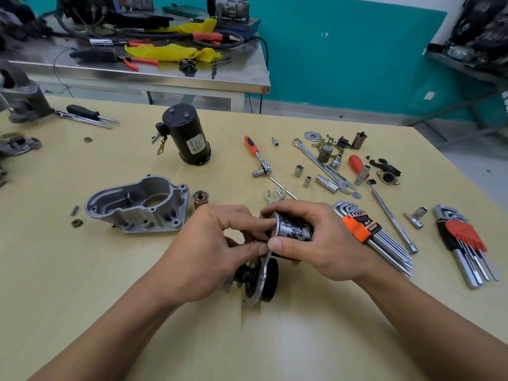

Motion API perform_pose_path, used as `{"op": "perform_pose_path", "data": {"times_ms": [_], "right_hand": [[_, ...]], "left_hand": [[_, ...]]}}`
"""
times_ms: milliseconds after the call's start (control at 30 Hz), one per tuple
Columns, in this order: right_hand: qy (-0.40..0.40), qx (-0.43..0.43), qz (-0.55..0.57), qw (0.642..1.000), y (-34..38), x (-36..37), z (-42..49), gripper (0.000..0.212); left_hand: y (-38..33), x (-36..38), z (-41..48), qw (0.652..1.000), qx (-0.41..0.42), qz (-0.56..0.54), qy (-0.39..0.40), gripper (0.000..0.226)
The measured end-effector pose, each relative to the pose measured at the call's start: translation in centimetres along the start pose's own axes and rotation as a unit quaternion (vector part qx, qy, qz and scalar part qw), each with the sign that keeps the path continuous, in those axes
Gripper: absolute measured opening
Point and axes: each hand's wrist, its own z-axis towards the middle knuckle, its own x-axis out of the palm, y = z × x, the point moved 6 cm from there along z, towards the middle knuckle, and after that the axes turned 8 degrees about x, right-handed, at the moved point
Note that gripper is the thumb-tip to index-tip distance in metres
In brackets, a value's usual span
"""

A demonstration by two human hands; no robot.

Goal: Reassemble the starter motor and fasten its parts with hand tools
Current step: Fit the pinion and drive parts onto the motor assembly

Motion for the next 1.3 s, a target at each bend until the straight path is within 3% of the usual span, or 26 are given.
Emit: {"op": "perform_pose_path", "data": {"times_ms": [300,433,633,1000,1300], "right_hand": [[-0.015,-0.013,-0.012,1.0,0.0,-0.3,-0.2,0.039],[-0.012,-0.005,0.005,1.0,0.0,-0.2,-0.2,0.038],[-0.02,-0.01,0.006,1.0,0.2,-0.1,-0.5,0.038],[-0.023,-0.016,-0.004,1.0,0.4,-0.1,-0.5,0.038],[-0.012,-0.006,0.02,1.0,0.2,-0.1,-0.4,0.037]], "left_hand": [[0.0,-0.1,-0.3,0.999,-0.023,0.013,-0.017,0.033],[-0.4,-0.5,-0.4,0.996,-0.006,0.081,-0.024,0.028],[-0.6,-0.8,-0.2,0.982,0.015,0.184,0.03,0.016],[-0.4,-0.4,-0.2,0.982,0.026,0.178,0.051,0.004],[-1.4,0.1,-0.5,0.966,0.1,0.233,0.049,0.006]]}}
